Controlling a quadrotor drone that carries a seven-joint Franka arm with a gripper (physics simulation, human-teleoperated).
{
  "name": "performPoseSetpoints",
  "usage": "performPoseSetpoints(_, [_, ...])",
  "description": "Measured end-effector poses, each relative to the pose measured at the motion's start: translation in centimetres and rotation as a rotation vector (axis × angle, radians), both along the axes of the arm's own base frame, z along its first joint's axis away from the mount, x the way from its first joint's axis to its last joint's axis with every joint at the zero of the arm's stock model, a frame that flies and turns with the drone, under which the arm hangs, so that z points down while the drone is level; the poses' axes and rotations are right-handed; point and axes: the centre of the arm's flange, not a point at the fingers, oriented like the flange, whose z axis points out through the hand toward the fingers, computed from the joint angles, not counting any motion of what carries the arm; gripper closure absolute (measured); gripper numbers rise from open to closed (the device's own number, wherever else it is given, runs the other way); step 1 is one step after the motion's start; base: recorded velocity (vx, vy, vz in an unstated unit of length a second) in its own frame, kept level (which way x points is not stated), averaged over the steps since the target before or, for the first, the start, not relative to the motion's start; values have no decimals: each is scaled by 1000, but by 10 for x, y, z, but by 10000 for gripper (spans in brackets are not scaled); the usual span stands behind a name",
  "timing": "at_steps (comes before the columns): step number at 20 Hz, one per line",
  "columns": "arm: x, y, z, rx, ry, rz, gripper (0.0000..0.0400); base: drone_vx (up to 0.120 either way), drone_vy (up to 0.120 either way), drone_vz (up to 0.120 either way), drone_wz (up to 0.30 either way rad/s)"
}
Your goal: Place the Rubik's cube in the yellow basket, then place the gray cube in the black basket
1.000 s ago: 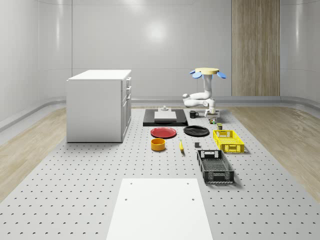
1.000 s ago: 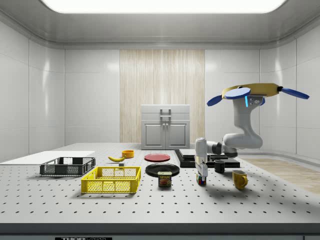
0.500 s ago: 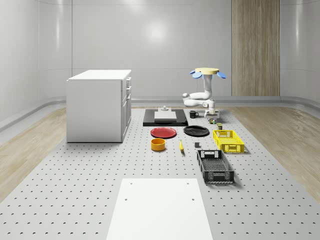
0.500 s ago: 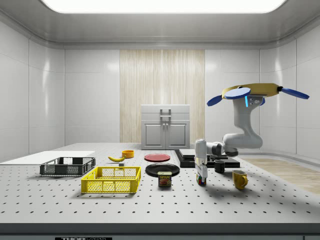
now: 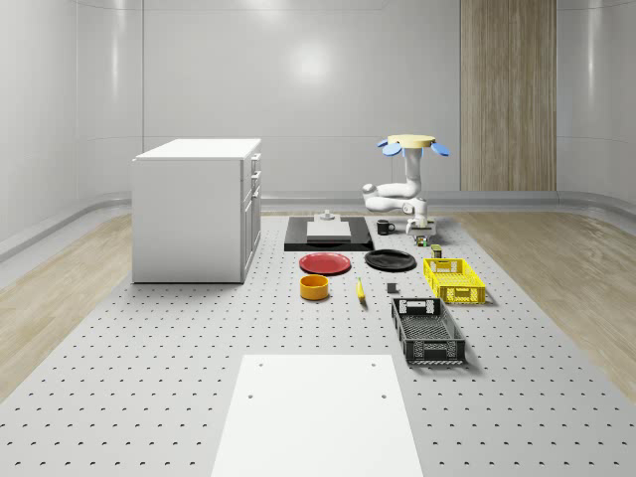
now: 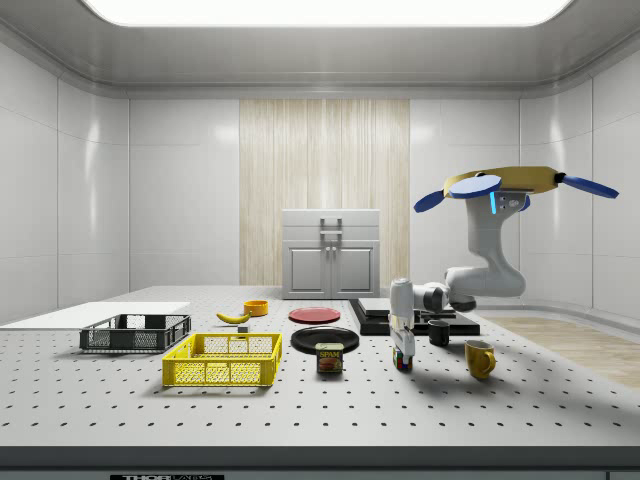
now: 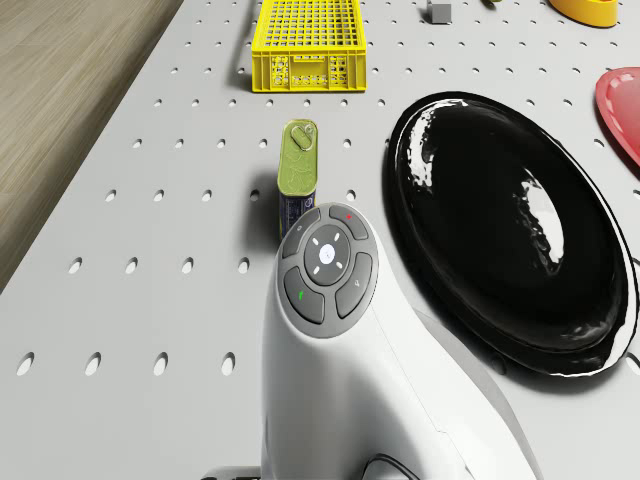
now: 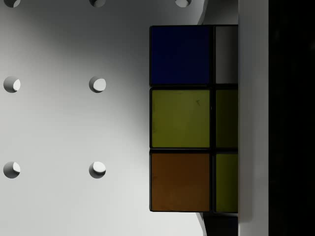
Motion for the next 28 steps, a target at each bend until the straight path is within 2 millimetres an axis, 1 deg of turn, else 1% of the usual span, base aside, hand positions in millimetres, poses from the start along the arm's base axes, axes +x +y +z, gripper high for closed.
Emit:
performPoseSetpoints(7, [0,0,0,0,0,0,74,0,0,0,0])
performPoseSetpoints(11, [0,0,-10,0,0,0,74,0,0,0,0])
performPoseSetpoints(15, [0,0,-25,0,0,0,75,0,0,110,0])
performPoseSetpoints(18, [0,0,-33,0,0,0,75,0,0,120,0])
performPoseSetpoints(27, [0,0,-41,0,0,0,75,0,0,120,0])
performPoseSetpoints(28, [0,0,-41,0,0,0,75,80,0,80,0])
